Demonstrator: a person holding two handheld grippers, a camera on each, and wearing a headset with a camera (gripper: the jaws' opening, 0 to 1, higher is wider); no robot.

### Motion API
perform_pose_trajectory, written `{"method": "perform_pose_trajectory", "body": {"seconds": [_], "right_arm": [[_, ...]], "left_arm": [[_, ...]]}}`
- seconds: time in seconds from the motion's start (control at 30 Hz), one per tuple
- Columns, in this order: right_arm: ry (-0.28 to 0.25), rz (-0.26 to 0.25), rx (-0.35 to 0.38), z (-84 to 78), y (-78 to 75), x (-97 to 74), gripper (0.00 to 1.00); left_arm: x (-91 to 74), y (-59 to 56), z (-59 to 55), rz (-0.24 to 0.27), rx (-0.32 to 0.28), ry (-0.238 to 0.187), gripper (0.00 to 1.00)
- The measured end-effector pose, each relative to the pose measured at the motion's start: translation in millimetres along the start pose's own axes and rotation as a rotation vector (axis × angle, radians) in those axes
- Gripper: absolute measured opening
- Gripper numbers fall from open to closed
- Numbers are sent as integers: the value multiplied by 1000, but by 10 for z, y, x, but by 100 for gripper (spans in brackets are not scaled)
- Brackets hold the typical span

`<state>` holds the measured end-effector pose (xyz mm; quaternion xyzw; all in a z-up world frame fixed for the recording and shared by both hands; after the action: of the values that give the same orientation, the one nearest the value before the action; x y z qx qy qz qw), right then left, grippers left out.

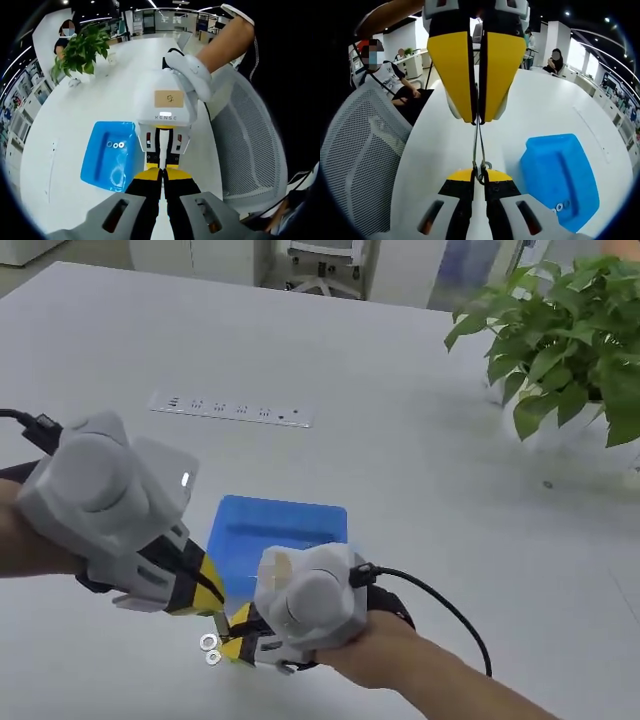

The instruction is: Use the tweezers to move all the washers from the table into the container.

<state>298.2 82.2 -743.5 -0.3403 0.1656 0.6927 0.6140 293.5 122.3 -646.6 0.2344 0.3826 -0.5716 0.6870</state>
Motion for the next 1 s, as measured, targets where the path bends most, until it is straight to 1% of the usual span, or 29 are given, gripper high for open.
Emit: {"method": "perform_pose_trajectory", "body": {"seconds": [0.47,0.7,1.0], "right_arm": [[-5,-46,-13,133,-111,-209,9],[-5,-56,-21,170,-168,-291,9],[-7,-79,-25,188,-306,-408,9]], "left_arm": [[-174,4,192,6,43,-2,5],[-229,27,289,9,62,2,5],[-279,112,435,13,84,-4,5]]}}
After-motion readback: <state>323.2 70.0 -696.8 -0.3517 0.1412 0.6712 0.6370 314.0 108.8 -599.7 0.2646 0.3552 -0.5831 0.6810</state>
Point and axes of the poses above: the centre of the closed fingertips' face, and the gripper's own axes: x roughly forward along the fingers, y roughly to its left, z roughly out of its top, the point moved 5 cm from there along -x, roughly backward along the fingers, and after that the axes turned 12 degrees about -x, right-handed, at the moved point
